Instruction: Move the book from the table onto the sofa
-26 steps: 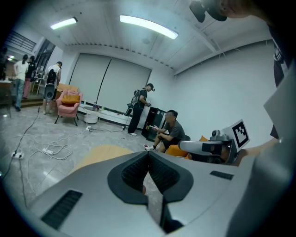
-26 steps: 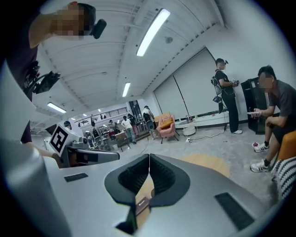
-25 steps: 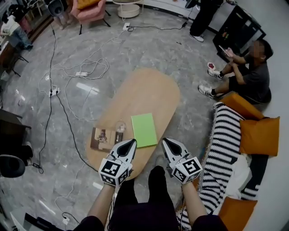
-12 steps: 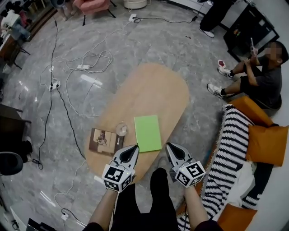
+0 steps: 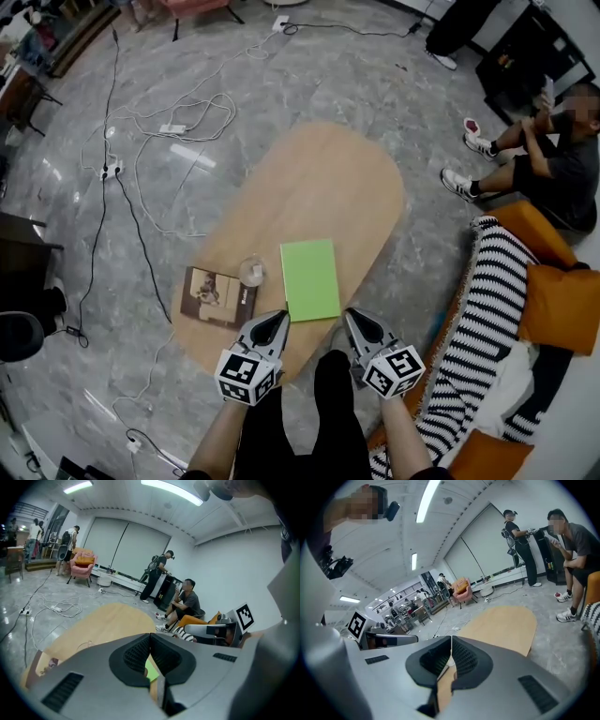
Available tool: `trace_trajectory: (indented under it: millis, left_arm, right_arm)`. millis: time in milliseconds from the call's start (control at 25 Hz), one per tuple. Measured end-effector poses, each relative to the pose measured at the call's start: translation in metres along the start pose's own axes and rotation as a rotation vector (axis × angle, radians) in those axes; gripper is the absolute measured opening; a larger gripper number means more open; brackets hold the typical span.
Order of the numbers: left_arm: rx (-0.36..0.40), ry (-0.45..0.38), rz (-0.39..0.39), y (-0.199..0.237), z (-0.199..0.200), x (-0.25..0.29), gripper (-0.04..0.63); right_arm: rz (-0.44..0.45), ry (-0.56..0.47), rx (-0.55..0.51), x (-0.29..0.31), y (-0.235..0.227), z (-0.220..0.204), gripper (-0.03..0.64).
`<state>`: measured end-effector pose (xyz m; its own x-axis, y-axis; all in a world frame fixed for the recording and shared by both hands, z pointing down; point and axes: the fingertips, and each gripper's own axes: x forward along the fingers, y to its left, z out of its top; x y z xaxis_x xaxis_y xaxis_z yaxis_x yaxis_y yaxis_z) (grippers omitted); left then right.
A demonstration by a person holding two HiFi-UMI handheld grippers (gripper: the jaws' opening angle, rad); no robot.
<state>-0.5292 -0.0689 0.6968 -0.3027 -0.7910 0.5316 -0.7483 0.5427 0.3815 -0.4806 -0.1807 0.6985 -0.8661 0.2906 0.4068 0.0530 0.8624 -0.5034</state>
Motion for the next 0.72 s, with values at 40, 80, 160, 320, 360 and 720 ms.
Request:
trace_trajectory:
  millis: [40,80,160,320,360,720]
  left_arm:
    - [-0.005,0.004,0.002,0.003,-0.003,0.003,0.015]
    - [-0.011,0.006,0.005,0.007,-0.007,0.007,0.015]
    - [-0.023,0.012,0.009,0.013,-0.016,0.016,0.015]
    - [-0.041,0.03,0.015,0.028,-0.036,0.038,0.015]
    - [-0.046,0.035,0.016,0.032,-0.042,0.044,0.015]
    - [-0.073,0.084,0.024,0.068,-0.088,0.086,0.015]
  right_arm:
    - [-0.004,0.004,0.007,0.003,-0.004,-0.004,0.026]
    - [-0.008,0.009,0.013,0.006,-0.008,-0.007,0.026]
    - [-0.014,0.02,0.022,0.013,-0.018,-0.015,0.026]
    - [-0.019,0.05,0.037,0.03,-0.039,-0.032,0.026]
    - [-0.019,0.06,0.038,0.035,-0.045,-0.038,0.026]
    - [-0.012,0.156,0.067,0.073,-0.087,-0.091,0.026]
